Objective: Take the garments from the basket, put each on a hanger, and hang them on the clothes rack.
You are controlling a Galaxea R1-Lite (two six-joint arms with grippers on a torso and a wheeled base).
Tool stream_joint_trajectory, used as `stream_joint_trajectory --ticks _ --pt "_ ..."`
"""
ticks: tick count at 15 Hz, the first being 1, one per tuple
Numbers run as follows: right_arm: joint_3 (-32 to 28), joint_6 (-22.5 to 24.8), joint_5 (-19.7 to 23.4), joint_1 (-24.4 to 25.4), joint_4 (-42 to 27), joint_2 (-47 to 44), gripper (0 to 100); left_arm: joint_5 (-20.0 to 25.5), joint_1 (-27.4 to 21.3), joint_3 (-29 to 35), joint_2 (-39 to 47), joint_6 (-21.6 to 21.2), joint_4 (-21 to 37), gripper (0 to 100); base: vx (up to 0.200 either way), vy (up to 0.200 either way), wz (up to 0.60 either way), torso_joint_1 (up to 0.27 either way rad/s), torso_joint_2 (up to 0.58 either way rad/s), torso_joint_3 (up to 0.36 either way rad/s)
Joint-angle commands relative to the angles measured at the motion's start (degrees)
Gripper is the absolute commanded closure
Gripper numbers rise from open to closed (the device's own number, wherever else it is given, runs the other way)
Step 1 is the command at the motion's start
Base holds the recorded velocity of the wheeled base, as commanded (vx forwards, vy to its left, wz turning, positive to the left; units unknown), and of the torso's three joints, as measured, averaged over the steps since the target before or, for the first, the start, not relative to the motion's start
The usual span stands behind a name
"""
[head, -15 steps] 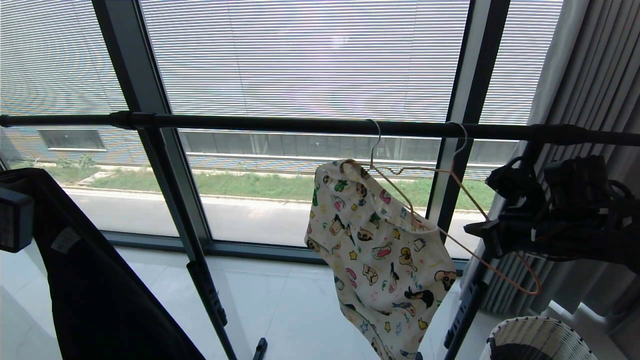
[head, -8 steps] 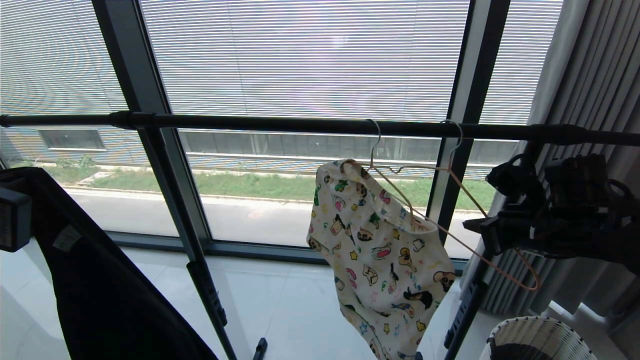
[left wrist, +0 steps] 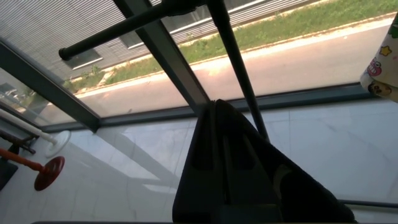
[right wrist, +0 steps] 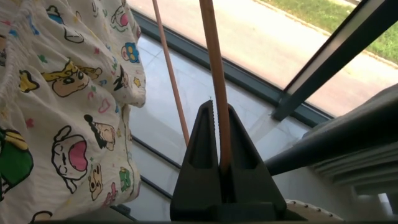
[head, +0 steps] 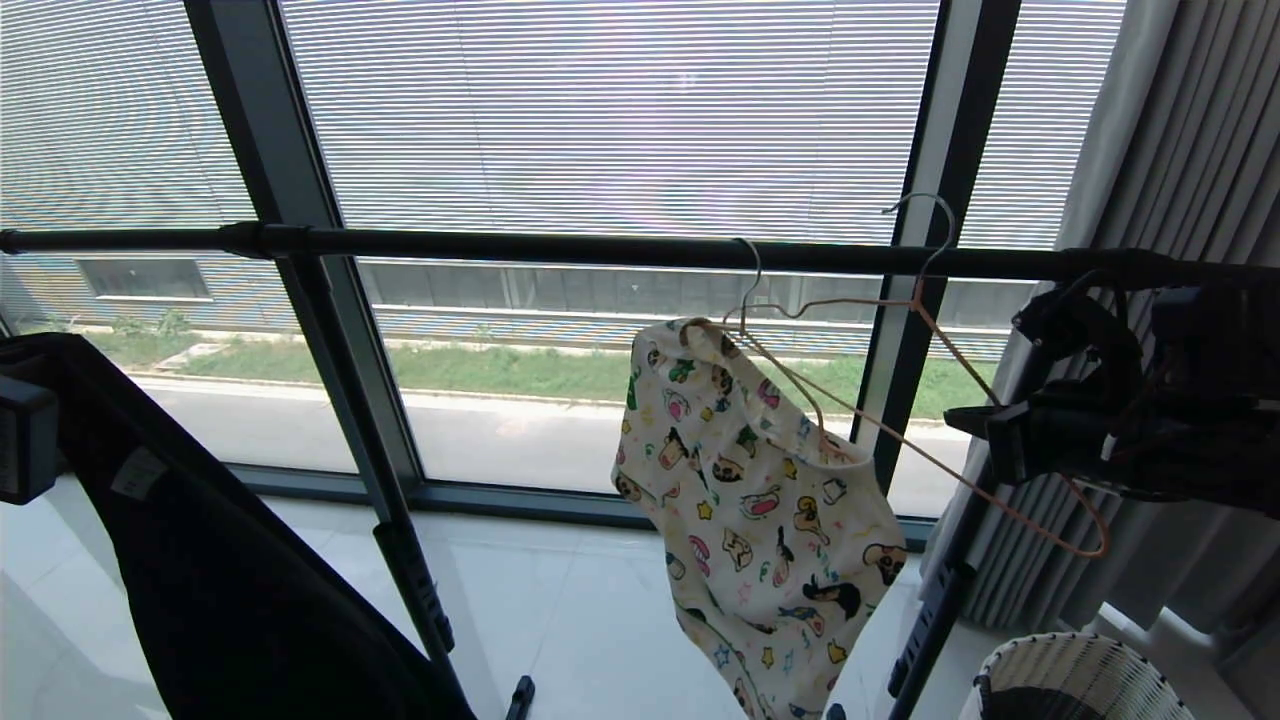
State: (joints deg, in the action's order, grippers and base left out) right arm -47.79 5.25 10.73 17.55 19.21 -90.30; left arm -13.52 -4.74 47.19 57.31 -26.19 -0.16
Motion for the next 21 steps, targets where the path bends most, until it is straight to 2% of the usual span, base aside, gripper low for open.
stream_joint_trajectory --ticks 1,6,10,13,15,18,21 --pt "0.41 0.02 -0.09 0.02 0.04 2.84 100 -0.02 0.0 0.01 -0.09 -0.09 -0.02 100 0.0 0.0 0.0 0.0 0.0 0.0" --pt "3.93 0.2 -4.49 -2.88 -0.05 7.59 100 -0.02 0.0 0.01 0.0 -0.09 -0.02 100 0.0 0.0 0.0 0.0 0.0 0.0" --pt "9.64 0.37 -4.93 -5.16 -0.4 14.71 100 -0.02 0.0 -0.17 0.35 -0.01 -0.02 100 0.0 0.0 0.0 0.0 0.0 0.0" --pt "14.48 0.37 -8.62 -5.86 -0.4 19.46 100 -0.02 0.0 -0.26 0.96 -0.01 -0.02 100 0.0 0.0 0.0 0.0 0.0 0.0" --pt "17.2 0.46 -9.32 -5.78 -1.72 22.88 100 -0.02 0.0 -0.34 1.14 -0.01 -0.02 100 0.0 0.0 0.0 0.0 0.0 0.0" --pt "17.64 0.55 -9.23 -5.78 -7.7 27.19 100 -0.02 0.0 -0.34 1.32 -0.01 -0.02 100 -0.067 0.0 0.0 0.001 0.0 -0.001" --pt "17.73 0.55 -9.32 -5.78 -8.14 27.98 100 -0.02 0.0 -0.34 1.32 -0.01 -0.02 100 -0.2 0.0 0.0 0.007 0.0 0.004"
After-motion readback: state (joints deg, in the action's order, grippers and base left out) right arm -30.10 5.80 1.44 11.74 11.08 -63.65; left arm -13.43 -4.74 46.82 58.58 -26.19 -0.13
